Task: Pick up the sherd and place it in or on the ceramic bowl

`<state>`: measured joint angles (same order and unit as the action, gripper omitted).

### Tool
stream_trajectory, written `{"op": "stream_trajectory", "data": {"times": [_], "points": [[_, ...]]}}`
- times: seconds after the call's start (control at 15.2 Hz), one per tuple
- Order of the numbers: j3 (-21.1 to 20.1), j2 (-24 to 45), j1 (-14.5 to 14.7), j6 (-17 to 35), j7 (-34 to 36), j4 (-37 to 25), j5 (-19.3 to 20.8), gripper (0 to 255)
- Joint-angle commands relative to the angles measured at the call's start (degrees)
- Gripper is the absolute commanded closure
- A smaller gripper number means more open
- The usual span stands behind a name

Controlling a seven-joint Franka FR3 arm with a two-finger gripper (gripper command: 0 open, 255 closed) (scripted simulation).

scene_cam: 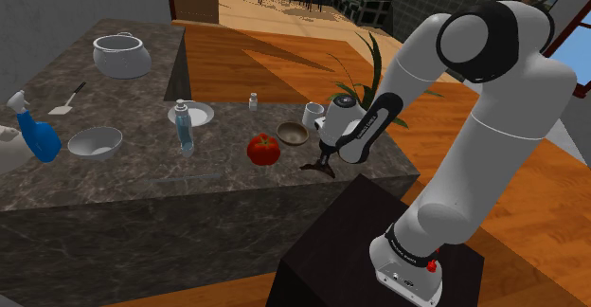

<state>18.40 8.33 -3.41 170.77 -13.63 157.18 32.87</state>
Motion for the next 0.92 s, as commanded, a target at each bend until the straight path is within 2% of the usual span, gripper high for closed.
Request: {"op": "stream_trajectory", "data": {"times": [0.0,0.4,0.86], "points": [[0.0,0.0,0.0,0.0,0.0,0.0,0.0,255],[0.0,0.0,0.0,0.0,0.0,0.0,0.0,255],[-1.4,-8.0,-0.6,-6.8,-4.5,1.2,-4.3,255]]}}
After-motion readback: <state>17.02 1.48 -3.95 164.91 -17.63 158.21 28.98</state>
